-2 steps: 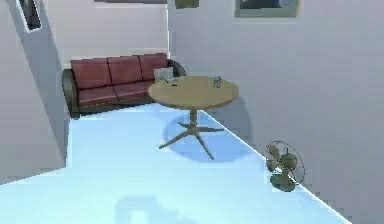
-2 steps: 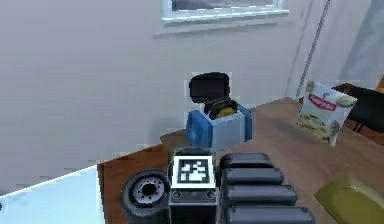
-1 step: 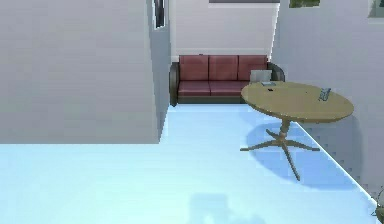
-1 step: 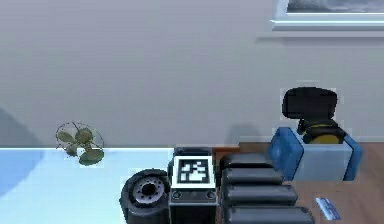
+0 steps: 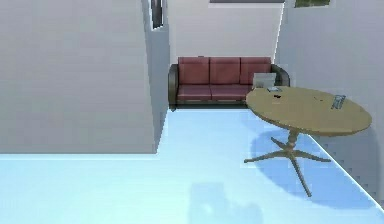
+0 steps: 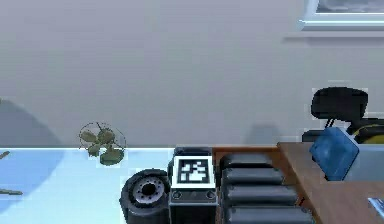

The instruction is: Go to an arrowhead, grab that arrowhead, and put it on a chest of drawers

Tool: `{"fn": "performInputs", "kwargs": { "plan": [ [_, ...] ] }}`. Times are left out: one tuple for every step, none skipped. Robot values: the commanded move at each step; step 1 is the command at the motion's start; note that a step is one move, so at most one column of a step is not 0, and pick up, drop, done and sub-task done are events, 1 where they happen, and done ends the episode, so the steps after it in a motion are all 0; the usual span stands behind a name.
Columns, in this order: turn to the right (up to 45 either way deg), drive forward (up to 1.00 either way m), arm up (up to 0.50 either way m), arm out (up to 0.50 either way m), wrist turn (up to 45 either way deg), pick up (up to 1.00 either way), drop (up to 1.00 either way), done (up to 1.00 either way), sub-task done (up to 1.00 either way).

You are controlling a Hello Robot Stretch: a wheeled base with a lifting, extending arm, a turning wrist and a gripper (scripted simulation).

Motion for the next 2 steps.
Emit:
{"fn": "performInputs", "kwargs": {
  "plan": [
    [-45.0,0.0,0.0,0.0,0.0,0.0,0.0,0.0,0.0],
    [-42.0,0.0,0.0,0.0,0.0,0.0,0.0,0.0,0.0]
  ]
}}
